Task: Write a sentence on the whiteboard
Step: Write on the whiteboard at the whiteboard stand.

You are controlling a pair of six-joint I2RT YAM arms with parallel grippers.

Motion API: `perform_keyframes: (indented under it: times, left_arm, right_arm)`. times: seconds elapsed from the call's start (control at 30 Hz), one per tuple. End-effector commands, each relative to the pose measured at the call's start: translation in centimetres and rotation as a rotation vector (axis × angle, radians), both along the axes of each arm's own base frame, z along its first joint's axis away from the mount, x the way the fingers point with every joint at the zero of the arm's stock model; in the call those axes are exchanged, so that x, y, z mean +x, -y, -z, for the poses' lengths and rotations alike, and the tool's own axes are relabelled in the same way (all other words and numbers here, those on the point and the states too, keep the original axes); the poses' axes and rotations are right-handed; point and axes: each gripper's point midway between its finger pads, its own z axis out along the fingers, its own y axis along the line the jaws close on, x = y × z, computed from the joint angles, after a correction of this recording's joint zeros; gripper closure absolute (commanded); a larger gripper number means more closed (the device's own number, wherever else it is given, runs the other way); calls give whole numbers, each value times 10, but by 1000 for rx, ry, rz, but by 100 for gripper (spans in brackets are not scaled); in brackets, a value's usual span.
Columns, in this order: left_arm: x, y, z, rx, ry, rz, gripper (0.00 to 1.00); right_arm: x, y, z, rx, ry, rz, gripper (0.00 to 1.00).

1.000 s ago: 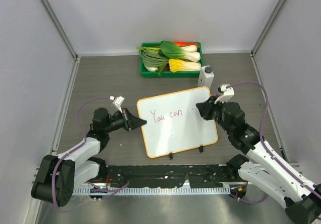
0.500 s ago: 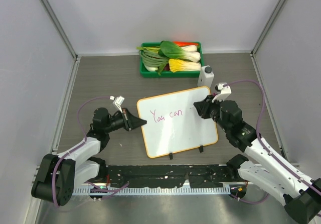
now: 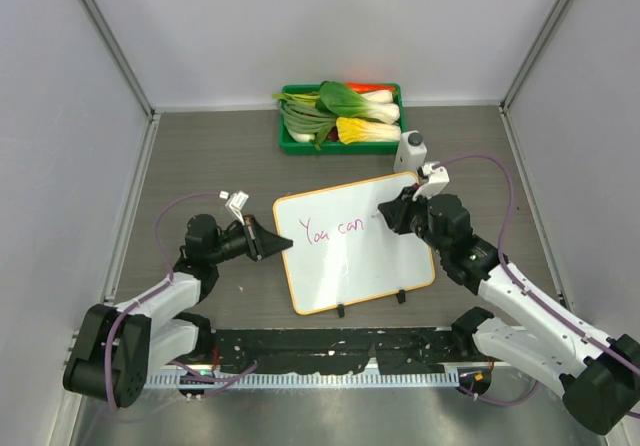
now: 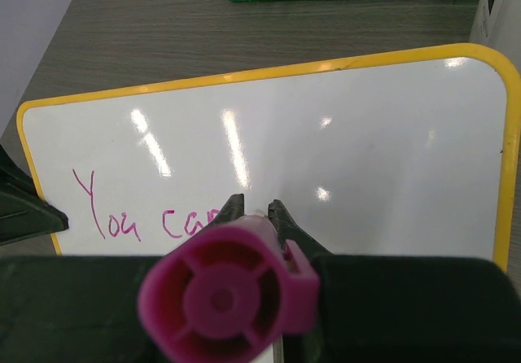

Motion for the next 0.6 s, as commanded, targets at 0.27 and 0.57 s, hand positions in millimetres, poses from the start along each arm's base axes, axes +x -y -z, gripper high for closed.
perform_keyframes:
  times: [0.27, 0.57]
  left_arm:
    - [12, -9, 16, 83, 32, -52, 100]
    - [13, -8, 15, 81, 38, -52, 100]
  right_arm:
    - [6, -5, -1, 5, 20, -4, 99]
    - [-4, -6, 16, -19, -38, -36, 99]
